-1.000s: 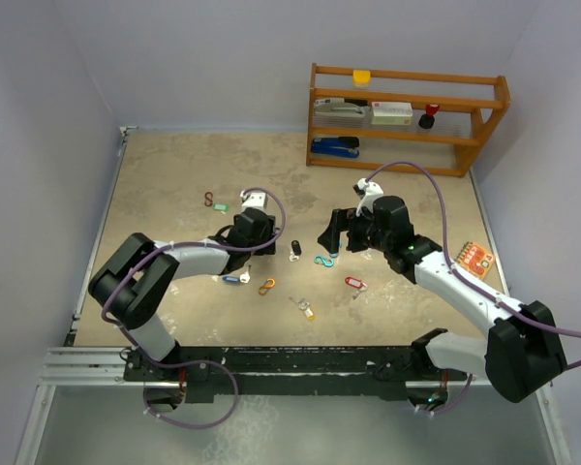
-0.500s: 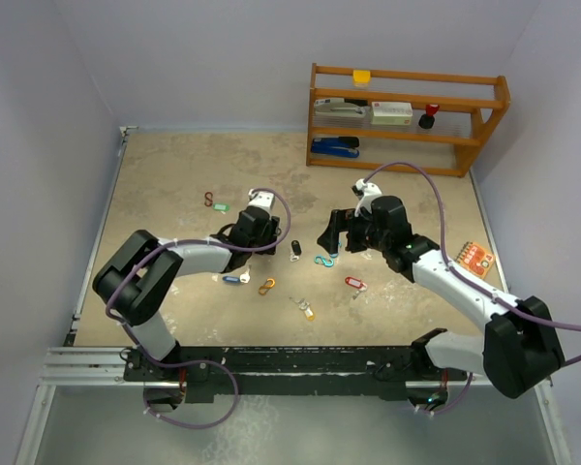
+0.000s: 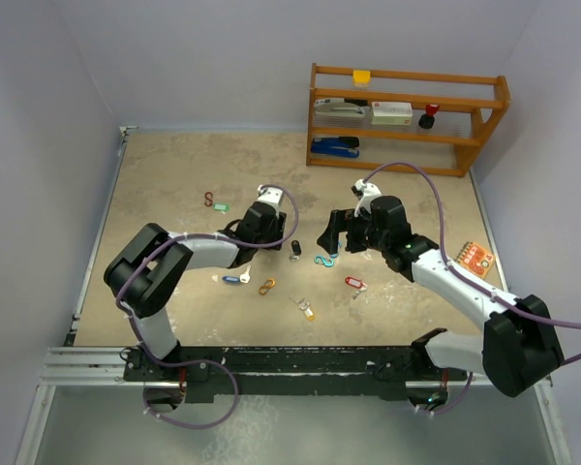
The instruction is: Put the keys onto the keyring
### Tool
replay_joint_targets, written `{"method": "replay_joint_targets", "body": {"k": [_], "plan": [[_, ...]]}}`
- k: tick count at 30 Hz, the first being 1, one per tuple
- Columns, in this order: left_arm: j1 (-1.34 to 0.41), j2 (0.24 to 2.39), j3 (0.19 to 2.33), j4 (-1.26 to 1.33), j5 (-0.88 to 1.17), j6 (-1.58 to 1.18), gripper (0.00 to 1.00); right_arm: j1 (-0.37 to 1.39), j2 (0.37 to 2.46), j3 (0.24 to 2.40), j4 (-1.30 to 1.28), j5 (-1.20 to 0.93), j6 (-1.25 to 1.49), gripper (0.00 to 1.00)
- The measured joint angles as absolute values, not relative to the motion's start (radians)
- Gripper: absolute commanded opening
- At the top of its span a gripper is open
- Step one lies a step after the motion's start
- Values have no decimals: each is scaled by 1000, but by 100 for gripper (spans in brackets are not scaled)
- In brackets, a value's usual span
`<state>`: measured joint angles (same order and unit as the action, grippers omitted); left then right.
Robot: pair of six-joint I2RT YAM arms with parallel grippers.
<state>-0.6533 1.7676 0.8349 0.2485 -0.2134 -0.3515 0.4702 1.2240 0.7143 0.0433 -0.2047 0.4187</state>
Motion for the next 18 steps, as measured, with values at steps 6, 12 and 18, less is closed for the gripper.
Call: {"method": "replay_joint_targets", "body": {"k": [6, 12, 18], "plan": [[-656, 1790, 856, 254, -234, -347, 40, 470, 1224, 714, 43, -204, 419, 99], [-657, 1790, 856, 253, -242, -347, 39, 470, 1224, 714, 43, -205, 419, 99], [-657, 1790, 856, 246, -251, -344, 31, 470, 1224, 714, 43, -205, 419, 99]]}}
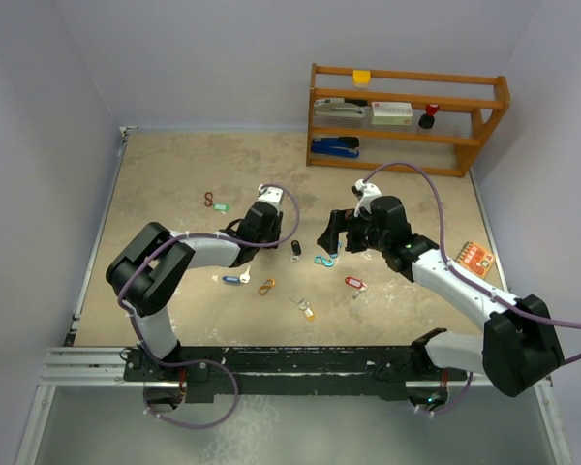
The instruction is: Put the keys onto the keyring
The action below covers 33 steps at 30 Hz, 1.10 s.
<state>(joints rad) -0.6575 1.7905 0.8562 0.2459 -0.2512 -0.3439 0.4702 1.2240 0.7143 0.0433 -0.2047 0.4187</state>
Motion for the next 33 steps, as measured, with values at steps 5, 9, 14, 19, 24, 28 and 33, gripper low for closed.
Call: {"method": "replay_joint_targets", "body": {"k": [5, 9, 14, 19, 24, 28, 33], "plan": [[-658, 1790, 856, 241, -265, -337, 9, 470, 1224, 714, 43, -204, 419, 99], [-663, 1790, 857, 241, -266, -331, 0, 470, 1224, 714, 43, -205, 419, 99], [-664, 1789, 857, 241, -266, -330, 0, 470, 1224, 714, 43, -205, 419, 99], [-665, 1781, 857, 226, -268, -329, 0, 470, 1224, 714, 43, -205, 419, 99], [-665, 1757, 856, 174, -284, -330, 0, 470, 1224, 714, 43, -205, 417, 96], [-665, 1715, 856, 141, -313, -331, 0, 485, 1239, 728, 32, -202, 406, 97], [-665, 1605, 855, 152, -365, -331, 0, 524, 1292, 775, -2, -200, 387, 93]]}}
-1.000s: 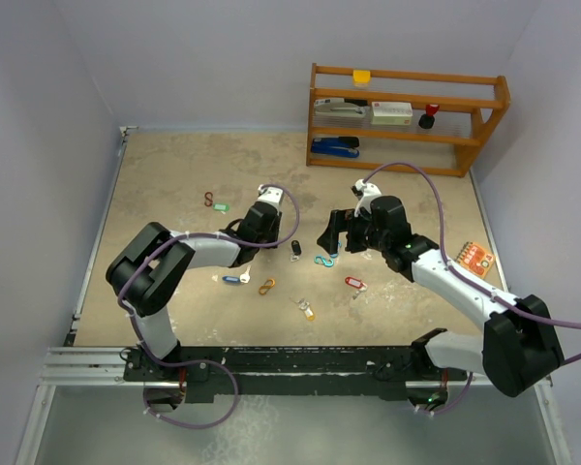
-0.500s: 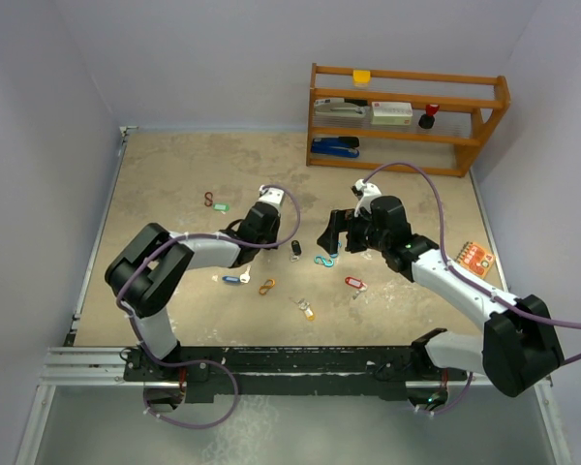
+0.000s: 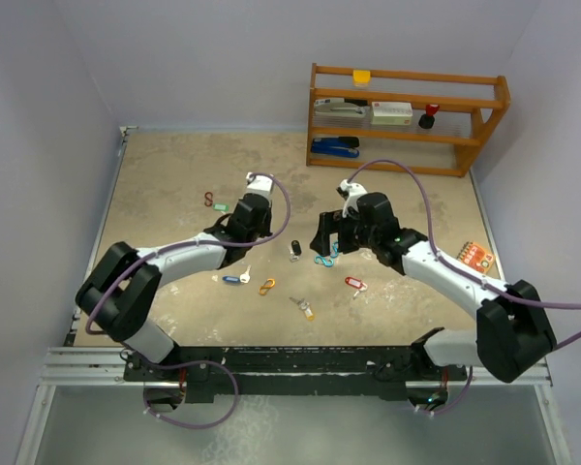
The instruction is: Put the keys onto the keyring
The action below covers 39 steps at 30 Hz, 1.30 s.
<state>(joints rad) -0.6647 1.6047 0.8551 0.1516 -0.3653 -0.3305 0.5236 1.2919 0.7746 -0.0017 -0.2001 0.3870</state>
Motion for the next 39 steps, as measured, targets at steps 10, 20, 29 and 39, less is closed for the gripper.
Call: {"method": "replay_joint_targets", "body": {"k": [10, 20, 29, 39], "plan": [[-669, 1461, 875, 191, -481, -348, 0, 613, 1472, 903, -117, -194, 355, 73], [-669, 1365, 880, 189, -504, -366, 0, 723, 1449, 879, -164, -172, 358, 67], [-669, 1349, 875, 176, -519, -356, 0, 818, 1365, 765, -171, -113, 394, 57], [-669, 1322, 803, 220, -535, -347, 0, 936, 1352, 628, -50, 17, 442, 50]]}}
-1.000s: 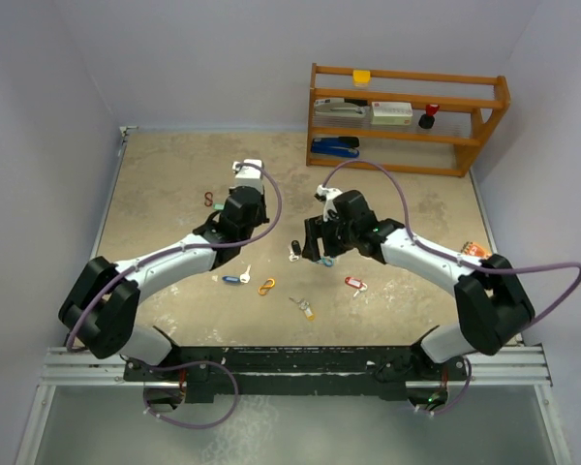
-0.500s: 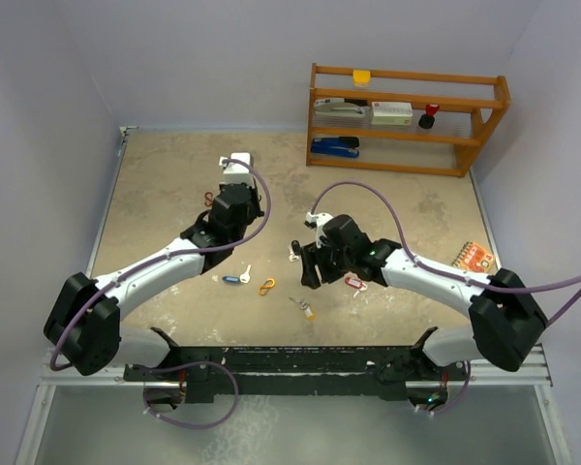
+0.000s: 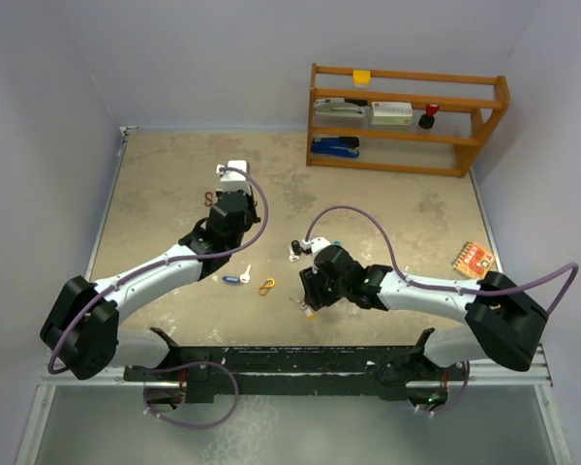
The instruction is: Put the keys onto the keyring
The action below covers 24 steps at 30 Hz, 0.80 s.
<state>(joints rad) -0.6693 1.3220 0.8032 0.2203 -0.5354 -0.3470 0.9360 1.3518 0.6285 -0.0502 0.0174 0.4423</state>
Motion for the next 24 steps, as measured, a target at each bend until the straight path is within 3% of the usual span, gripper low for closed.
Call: {"method": "replay_joint_targets", "body": {"k": [24], "plan": [[-669, 1322, 802, 232, -554, -329, 0, 982, 1401, 626, 60, 62, 462, 36]]}}
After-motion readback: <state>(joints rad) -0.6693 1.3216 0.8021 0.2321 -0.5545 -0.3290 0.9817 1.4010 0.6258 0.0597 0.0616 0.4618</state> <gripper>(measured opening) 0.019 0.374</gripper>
